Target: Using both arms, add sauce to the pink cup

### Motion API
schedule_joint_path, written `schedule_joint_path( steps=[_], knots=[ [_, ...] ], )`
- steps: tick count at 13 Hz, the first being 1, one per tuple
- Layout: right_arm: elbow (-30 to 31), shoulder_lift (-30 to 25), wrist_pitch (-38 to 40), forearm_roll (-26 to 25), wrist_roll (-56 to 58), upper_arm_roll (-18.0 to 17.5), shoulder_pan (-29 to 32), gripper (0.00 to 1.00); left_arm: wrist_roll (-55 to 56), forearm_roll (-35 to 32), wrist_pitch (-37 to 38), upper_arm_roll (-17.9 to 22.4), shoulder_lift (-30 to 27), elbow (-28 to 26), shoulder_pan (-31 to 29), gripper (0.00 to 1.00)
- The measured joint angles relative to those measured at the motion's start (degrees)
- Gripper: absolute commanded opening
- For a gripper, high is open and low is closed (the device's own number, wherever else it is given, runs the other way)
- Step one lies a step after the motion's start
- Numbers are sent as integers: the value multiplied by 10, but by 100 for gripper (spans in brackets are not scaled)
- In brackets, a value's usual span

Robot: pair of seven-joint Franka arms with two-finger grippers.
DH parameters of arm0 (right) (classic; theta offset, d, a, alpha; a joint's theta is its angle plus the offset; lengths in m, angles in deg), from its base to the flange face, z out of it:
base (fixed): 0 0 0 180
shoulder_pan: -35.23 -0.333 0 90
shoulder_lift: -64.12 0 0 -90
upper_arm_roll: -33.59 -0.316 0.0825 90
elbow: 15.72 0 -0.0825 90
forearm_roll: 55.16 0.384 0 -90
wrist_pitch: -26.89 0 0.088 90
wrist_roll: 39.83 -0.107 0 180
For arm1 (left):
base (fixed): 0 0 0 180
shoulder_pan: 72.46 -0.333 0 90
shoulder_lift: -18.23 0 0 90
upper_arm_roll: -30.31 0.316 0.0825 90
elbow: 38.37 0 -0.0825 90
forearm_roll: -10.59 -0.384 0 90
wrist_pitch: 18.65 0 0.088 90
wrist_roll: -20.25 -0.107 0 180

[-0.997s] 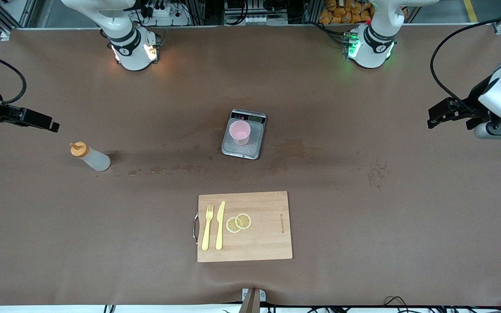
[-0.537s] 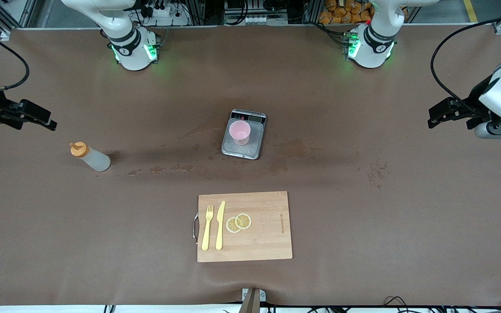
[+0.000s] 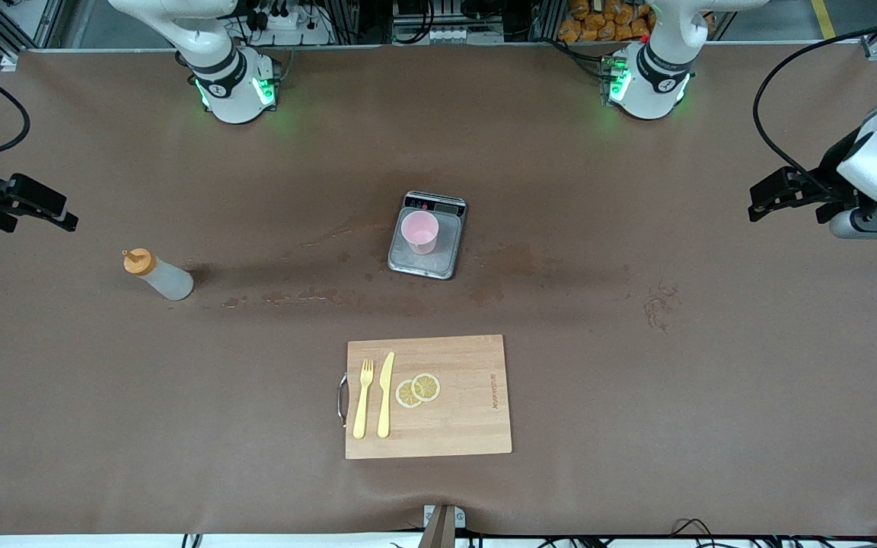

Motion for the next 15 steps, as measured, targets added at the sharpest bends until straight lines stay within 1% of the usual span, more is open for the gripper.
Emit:
schedule_joint_path(
  steps=[3,5,9,15],
  knots=[
    [6,-3,-4,-5,0,-1,-1,100,0,0,-11,0,-13,-15,0,100],
    [19,-10,-13,-7,1,-2,-1,100,0,0,-15,2,-16,-9,0,100],
    [33,-22,-23,-46,5,-7,-13,100,0,0,2,6,-17,9,-1,100],
    [34,-30,-23,-52,5,-9,-23,100,0,0,22,7,-17,13,-2,100]
  ],
)
